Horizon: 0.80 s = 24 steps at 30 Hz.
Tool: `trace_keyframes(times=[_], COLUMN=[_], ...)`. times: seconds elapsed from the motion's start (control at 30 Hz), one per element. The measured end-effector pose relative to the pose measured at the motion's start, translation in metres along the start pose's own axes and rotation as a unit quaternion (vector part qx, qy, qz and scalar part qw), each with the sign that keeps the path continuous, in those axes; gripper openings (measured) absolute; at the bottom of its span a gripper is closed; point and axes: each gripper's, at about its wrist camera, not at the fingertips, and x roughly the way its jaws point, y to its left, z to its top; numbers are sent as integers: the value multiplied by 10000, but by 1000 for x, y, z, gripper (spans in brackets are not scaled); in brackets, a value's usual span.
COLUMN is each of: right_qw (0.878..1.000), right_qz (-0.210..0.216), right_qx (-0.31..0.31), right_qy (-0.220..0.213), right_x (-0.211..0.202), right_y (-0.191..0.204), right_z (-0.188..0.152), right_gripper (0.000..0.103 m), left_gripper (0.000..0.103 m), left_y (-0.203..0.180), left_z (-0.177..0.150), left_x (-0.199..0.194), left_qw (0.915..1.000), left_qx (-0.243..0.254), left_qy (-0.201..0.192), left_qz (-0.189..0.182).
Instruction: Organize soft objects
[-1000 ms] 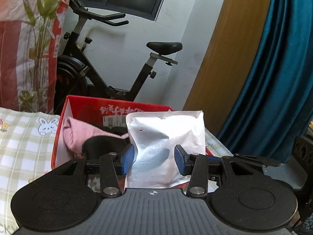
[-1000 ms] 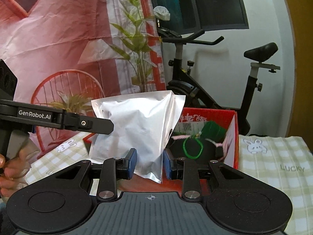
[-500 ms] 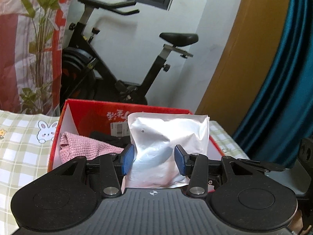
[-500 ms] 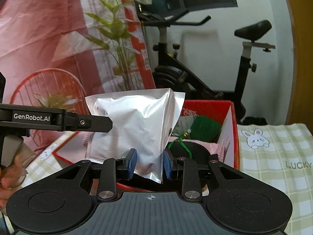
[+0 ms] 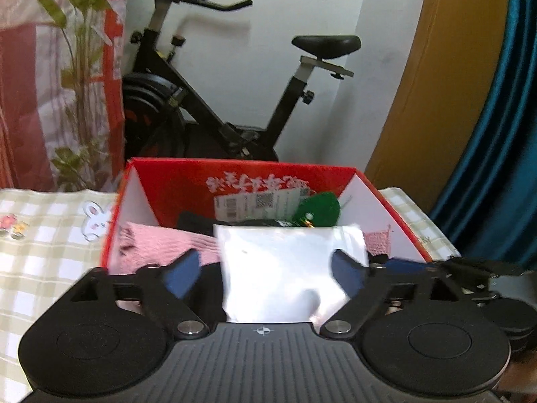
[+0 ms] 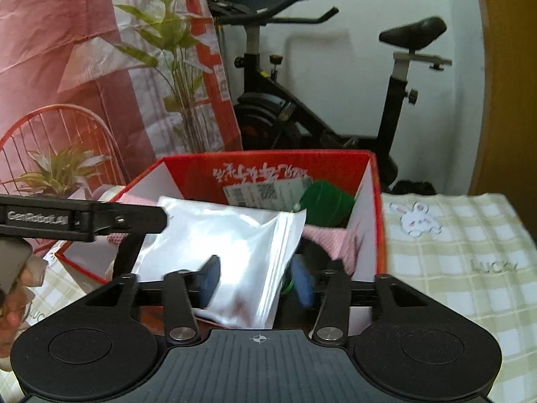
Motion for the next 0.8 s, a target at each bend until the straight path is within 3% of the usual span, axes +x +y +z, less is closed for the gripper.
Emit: trace_keyframes(times=[0.07, 0.23, 0.3, 0.53, 0.8], right_qw=[9999, 9984, 9973, 9931, 9871], right_qz=[-48, -174, -170, -102, -429], right_qx=[-85, -222, -274, -239, -196], right_qy=[-125, -494, -664, -1148, -1532], right_x=[-9, -39, -54, -111, -181], right_y=[2, 7, 11, 26, 53], right_z=[3, 15, 21, 37, 46], right_gripper=[62, 98, 102, 103, 103], left_gripper=[100, 103, 103, 103, 103], left_y=[-1, -3, -6, -25, -30], left_z=[2, 8, 10, 15, 14], left_x=[-9, -43, -58, -121, -189], left_qw=[9999, 9986, 9971, 9876, 9889], left_qx=[47, 108, 175, 500, 216], left_qy=[-69, -324, -449, -923, -1161], left_qz=[83, 409, 596, 1171, 901])
